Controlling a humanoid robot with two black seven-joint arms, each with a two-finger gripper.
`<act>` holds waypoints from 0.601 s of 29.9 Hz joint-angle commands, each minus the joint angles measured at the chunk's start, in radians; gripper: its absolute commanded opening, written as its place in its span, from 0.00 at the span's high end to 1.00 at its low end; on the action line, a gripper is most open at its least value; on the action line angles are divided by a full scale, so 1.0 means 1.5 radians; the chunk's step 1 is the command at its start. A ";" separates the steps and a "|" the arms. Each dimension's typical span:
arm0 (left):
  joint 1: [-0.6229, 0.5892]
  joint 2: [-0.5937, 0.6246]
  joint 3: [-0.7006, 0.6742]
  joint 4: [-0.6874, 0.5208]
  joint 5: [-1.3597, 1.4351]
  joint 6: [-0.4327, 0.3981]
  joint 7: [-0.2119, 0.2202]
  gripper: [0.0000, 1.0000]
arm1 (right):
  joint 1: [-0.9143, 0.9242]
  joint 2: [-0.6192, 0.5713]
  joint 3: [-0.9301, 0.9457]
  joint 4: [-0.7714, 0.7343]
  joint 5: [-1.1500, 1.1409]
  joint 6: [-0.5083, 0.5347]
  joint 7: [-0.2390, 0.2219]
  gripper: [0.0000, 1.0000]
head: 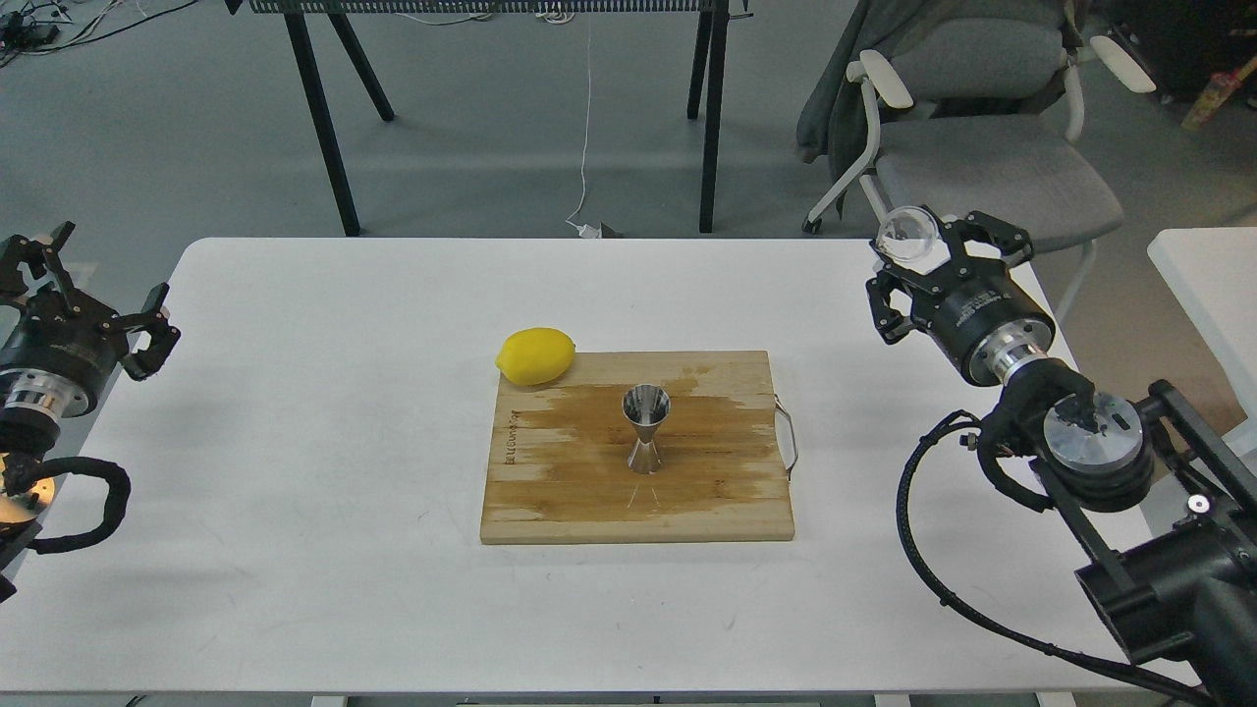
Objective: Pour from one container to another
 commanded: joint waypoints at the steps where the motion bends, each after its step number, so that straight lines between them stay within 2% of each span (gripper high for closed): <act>1: 0.000 -0.010 0.000 0.000 0.000 0.000 0.000 0.00 | -0.060 0.043 0.069 -0.015 0.020 -0.007 0.001 0.50; 10: 0.001 -0.015 0.001 0.001 0.000 0.000 0.000 0.00 | -0.102 0.087 0.103 -0.093 0.091 -0.018 0.003 0.51; 18: 0.011 -0.014 0.000 0.001 0.000 0.000 0.000 0.00 | -0.102 0.119 0.106 -0.103 0.091 -0.067 0.016 0.51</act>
